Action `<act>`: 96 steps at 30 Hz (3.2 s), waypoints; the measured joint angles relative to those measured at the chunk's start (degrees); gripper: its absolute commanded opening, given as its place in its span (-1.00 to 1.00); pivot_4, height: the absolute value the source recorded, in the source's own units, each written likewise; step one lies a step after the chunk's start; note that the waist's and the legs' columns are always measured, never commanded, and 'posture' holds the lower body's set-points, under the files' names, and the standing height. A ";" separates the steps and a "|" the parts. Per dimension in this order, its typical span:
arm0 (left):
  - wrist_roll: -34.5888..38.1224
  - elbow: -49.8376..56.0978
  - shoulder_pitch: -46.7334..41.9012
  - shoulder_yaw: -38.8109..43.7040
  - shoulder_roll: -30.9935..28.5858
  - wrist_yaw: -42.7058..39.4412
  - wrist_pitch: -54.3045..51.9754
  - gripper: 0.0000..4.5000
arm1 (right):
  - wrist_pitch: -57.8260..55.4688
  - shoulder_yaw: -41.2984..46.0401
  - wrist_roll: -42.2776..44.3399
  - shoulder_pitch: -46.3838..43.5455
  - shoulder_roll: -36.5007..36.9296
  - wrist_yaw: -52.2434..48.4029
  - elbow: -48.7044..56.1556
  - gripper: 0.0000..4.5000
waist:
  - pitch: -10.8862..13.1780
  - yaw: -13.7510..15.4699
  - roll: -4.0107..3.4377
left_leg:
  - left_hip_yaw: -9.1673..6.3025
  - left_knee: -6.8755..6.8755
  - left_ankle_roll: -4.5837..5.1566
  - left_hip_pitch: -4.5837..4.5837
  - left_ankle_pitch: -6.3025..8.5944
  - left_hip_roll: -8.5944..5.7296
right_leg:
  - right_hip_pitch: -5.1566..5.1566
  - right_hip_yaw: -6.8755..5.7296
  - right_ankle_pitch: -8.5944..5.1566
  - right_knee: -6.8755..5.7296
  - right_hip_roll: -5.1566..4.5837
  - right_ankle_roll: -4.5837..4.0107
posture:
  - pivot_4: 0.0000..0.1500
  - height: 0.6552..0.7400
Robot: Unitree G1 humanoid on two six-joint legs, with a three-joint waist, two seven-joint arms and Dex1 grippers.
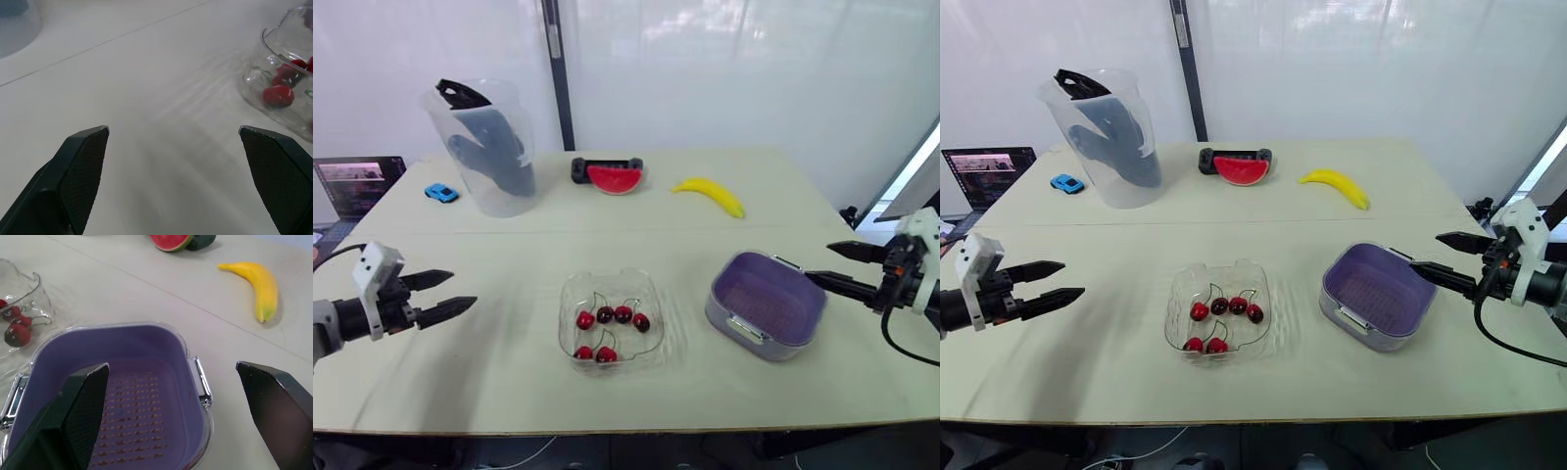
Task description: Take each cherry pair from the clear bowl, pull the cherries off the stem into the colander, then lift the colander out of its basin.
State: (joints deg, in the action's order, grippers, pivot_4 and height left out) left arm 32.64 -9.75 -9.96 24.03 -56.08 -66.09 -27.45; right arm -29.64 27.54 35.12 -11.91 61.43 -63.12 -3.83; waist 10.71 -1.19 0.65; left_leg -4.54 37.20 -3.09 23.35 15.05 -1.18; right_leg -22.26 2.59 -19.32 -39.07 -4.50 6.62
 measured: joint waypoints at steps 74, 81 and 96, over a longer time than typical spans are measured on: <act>5.39 26.29 13.02 3.93 8.87 2.28 7.72 1.00 | -43.25 -70.00 -17.95 -49.81 -43.24 31.28 7.50 0.38 | -0.05 -1.46 0.04 | -0.14 -0.04 -0.06 0.16 -0.03 -0.04 | -0.38 -0.06 0.01 -0.20 -0.05 -0.03 | 1.00 1.00; 5.38 26.30 11.83 3.67 8.77 2.63 7.03 1.00 | -43.81 -70.01 -19.24 -49.13 -44.09 31.15 7.05 0.05 | -0.05 -1.49 0.04 | -0.14 -0.04 -0.06 0.16 -0.03 -0.04 | -0.39 -0.06 0.01 -0.20 -0.05 -0.03 | 1.00 1.00; 5.31 25.42 7.34 0.95 8.76 3.17 5.60 1.00 | -44.28 -69.54 -20.29 -47.75 -43.50 29.65 10.78 -0.17 | -0.05 -1.45 0.04 | -0.14 -0.05 -0.06 0.17 -0.03 -0.04 | -0.39 -0.06 0.01 -0.20 -0.05 -0.03 | 1.00 1.00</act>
State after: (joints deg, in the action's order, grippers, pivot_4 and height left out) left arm 37.95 15.67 -2.61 24.98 -47.32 -62.92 -21.85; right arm -73.92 -42.00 14.83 -59.66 17.93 -33.47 6.95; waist 10.66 -2.64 0.69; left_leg -4.68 37.14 -3.15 23.52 15.01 -1.22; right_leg -22.66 2.52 -19.31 -39.27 -4.55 6.59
